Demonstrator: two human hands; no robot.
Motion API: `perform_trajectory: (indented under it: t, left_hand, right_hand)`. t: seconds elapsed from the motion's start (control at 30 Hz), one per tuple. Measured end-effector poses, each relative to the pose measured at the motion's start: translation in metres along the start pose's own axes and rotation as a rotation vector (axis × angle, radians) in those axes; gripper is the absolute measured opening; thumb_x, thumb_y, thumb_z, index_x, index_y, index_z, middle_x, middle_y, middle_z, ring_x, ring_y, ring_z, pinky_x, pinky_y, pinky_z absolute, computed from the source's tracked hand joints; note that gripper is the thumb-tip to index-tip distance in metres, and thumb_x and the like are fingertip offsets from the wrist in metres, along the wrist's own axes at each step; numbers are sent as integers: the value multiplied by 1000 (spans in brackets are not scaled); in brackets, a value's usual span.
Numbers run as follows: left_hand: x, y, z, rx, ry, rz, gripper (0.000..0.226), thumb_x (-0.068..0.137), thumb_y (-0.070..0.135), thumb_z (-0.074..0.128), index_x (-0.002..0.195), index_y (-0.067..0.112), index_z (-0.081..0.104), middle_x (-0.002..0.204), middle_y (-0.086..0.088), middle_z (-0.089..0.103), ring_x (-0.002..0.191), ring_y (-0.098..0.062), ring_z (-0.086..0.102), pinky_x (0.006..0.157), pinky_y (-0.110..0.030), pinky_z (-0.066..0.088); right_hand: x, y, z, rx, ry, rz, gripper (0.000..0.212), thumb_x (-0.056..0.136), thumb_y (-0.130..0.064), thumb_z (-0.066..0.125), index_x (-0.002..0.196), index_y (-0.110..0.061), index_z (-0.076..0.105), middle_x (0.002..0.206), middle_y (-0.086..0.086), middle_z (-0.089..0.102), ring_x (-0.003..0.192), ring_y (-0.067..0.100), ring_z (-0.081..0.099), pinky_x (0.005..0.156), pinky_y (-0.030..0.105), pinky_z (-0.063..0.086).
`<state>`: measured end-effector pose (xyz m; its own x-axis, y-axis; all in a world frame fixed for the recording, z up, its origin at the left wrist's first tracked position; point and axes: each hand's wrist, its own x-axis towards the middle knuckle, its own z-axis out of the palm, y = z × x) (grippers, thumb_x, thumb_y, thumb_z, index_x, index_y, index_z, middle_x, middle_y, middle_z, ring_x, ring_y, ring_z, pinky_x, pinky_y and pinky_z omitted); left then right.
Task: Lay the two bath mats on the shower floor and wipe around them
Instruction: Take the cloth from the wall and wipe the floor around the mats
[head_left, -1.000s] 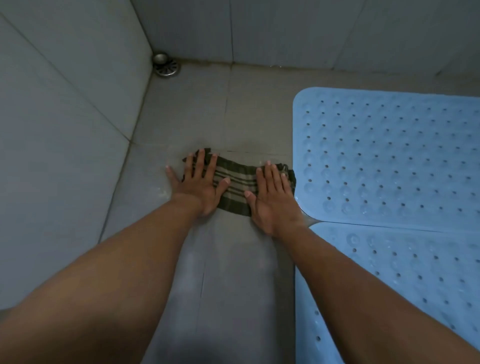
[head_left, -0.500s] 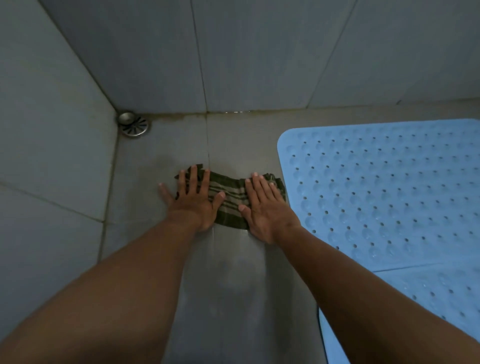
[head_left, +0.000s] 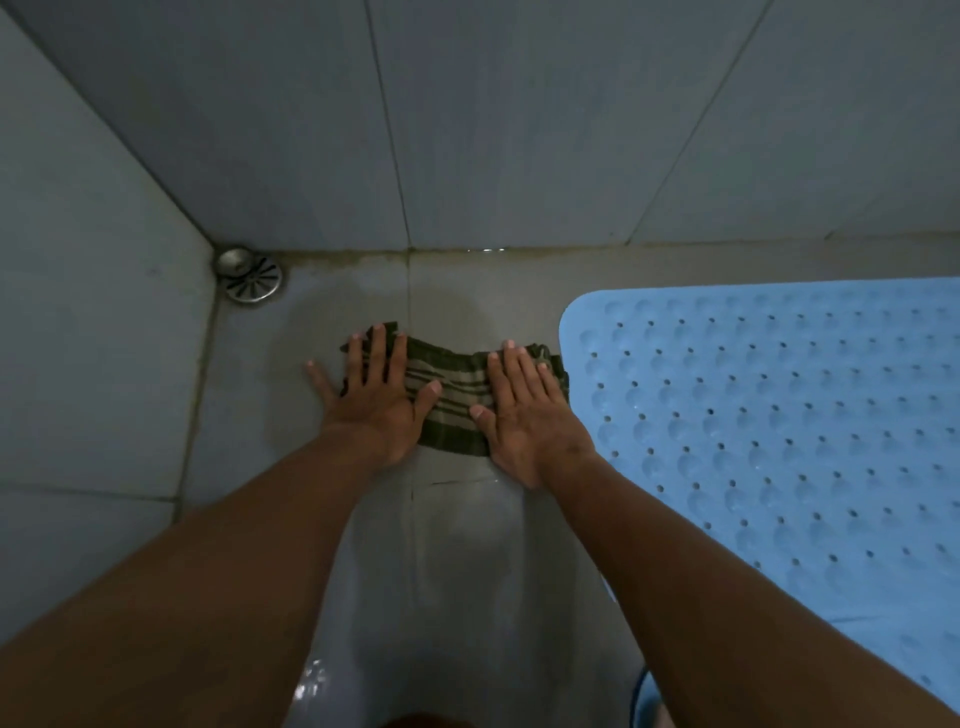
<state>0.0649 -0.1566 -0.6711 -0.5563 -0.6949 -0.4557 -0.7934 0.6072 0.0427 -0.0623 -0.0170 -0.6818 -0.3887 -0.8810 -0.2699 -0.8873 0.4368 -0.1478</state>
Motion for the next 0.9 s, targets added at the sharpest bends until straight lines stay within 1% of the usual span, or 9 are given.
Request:
perform_trajectory:
  t: [0.1,0.13,0.23,0.37,0.5,0.57,0.67,0.73,0.9]
  left_hand:
    - [19,2,-7,-12,32,-16,78,95,68,5,155,25,-18,162,2,-27,149,-22,-25,112,-70,-11]
    - [23,2,-7,-10,39,-18,78,95,68,5,156,24,-17,163,2,-26,149,-22,-25,112,-70,-11]
    - [29,2,-9,-18,43,-20,77,96,67,7,156,23,-14,163,1,-25,149,-22,-25,112,-70,-12]
    - [31,3,-14,1,14,-20,77,96,66,6,157,23,-12,162,1,-29,149,-23,-27,112,-70,-10]
    - [40,6,-19,-6,28,-11,77,95,67,4,157,24,-13,161,2,-30,148,-23,-27,113,-69,-12]
    - [44,6,-21,4,22,-14,77,95,68,3,156,25,-14,161,2,-30,148,-23,-27,113,-67,-14]
    - [47,5,-21,24,30,-6,77,95,68,5,157,25,-12,162,2,-27,150,-24,-24,113,-68,-12]
    - [53,3,-24,25,67,8,78,95,68,7,157,25,-9,164,2,-23,151,-23,-20,114,-68,-10]
    - [75,5,-38,36,77,20,78,96,68,7,158,24,-9,165,-1,-18,152,-25,-16,115,-65,-11]
  right_hand:
    - [29,12,-11,0,-8,-1,69,101,-49,1,156,-8,-9,164,15,-14,151,24,-16,123,39,-8]
    - [36,14,-13,-7,-10,-7,68,103,-48,4,156,-8,-9,164,15,-14,151,24,-16,123,40,-7]
    - [44,18,-14,-14,4,-28,73,98,-50,-1,157,-7,-6,164,15,-12,152,24,-14,123,40,-6]
    - [43,16,-15,22,25,-30,80,92,-53,-8,157,-6,-3,165,15,-8,152,25,-12,122,38,-10]
    - [57,26,-21,36,20,-43,82,90,-54,-11,156,-6,-5,165,15,-11,152,24,-14,122,37,-10]
    - [63,28,-21,28,26,-51,80,92,-54,-8,156,-6,-5,165,15,-11,152,24,-14,122,37,-10]
    - [72,31,-25,53,-6,-49,70,103,-51,7,157,-7,-7,164,14,-14,151,22,-16,122,36,-11]
    - [81,32,-30,67,-3,-34,69,105,-48,14,157,-8,-7,164,14,-15,151,22,-17,122,35,-11]
    - [103,37,-38,73,-21,2,69,105,-49,15,157,-8,-7,163,16,-19,151,25,-19,120,35,-12]
